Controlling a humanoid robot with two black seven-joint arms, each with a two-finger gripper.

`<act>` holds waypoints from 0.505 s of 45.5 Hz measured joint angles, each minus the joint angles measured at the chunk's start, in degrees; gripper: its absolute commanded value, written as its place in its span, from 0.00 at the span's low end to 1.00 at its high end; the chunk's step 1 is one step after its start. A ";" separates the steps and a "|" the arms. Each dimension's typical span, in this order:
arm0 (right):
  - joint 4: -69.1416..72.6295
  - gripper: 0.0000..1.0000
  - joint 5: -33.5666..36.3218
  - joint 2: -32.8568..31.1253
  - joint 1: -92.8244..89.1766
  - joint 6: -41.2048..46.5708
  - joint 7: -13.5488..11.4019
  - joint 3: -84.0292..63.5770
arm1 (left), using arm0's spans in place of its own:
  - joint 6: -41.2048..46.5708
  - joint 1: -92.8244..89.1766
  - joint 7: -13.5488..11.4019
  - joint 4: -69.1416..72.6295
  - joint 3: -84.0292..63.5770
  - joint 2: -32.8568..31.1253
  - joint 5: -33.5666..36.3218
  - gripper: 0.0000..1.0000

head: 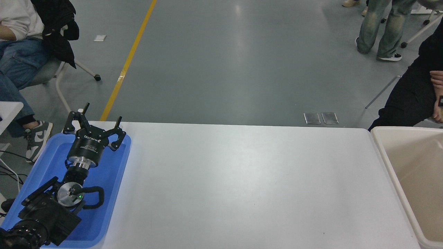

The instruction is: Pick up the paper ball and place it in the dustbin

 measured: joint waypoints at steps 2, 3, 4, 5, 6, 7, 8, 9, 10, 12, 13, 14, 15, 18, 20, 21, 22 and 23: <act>-1.73 0.00 0.51 0.44 -2.90 -2.24 -0.01 1.24 | 0.00 0.01 0.00 -0.02 0.00 -0.02 0.00 1.00; -2.40 0.00 0.75 0.62 -4.14 -3.29 0.00 1.53 | 0.00 0.00 0.00 -0.02 0.00 -0.02 0.01 1.00; -3.21 0.00 1.11 0.91 -5.79 -4.75 0.00 1.91 | 0.00 0.00 0.00 -0.02 0.00 -0.01 -0.02 1.00; -3.69 0.00 1.35 1.11 -6.85 -5.63 -0.02 2.14 | 0.00 0.00 0.00 -0.02 0.00 -0.01 -0.02 1.00; -4.14 0.00 1.64 1.29 -7.87 -6.48 -0.02 2.41 | 0.00 0.00 0.00 -0.02 0.00 -0.01 0.00 1.00; -4.86 0.00 2.08 1.55 -9.32 -7.81 -0.02 2.77 | 0.00 0.00 0.00 -0.02 0.00 -0.01 0.01 1.00; -5.32 0.00 2.36 1.72 -10.30 -8.63 -0.04 2.96 | 0.00 0.00 0.00 -0.02 0.00 -0.01 0.01 1.00; -5.68 0.00 2.69 1.90 -11.24 -9.36 -0.04 3.13 | 0.00 0.00 0.00 -0.01 0.00 -0.01 -0.01 1.00; -6.20 0.00 3.19 2.21 -12.57 -10.44 -0.04 3.37 | 0.00 0.00 0.00 -0.01 0.00 -0.01 0.01 1.00; -6.87 0.00 3.85 2.70 -14.25 -11.62 -0.06 3.65 | 0.00 0.00 0.00 -0.01 0.00 -0.01 0.00 1.00; -7.26 0.00 4.23 3.01 -15.14 -12.24 -0.05 3.78 | 0.00 0.00 0.00 -0.01 0.00 -0.01 0.01 1.00; -7.78 0.00 4.76 3.51 -16.27 -13.05 -0.05 3.95 | 0.00 0.00 0.00 -0.01 0.00 -0.01 0.01 1.00; -8.10 0.00 5.07 3.87 -16.97 -13.53 -0.05 4.03 | 0.00 0.00 0.00 0.00 0.00 -0.01 0.00 1.00; -9.17 0.00 6.10 5.07 -19.22 -15.02 -0.05 4.31 | 0.00 0.00 0.00 -0.01 0.00 -0.01 0.01 1.00; -9.78 0.00 6.68 5.70 -20.49 -15.80 -0.07 4.44 | 0.00 0.00 0.00 0.00 0.00 -0.01 0.01 1.00; -10.15 0.00 7.04 6.10 -21.30 -16.30 -0.05 4.51 | 0.00 0.00 0.00 0.00 0.00 -0.01 0.01 1.00; -10.37 0.00 7.25 6.35 -21.81 -16.60 -0.06 4.56 | 0.00 0.00 0.00 0.00 0.00 -0.01 0.00 1.00; -10.55 0.00 7.44 6.60 -22.30 -16.89 -0.08 4.60 | 0.00 0.00 0.00 0.00 0.00 -0.01 0.00 1.00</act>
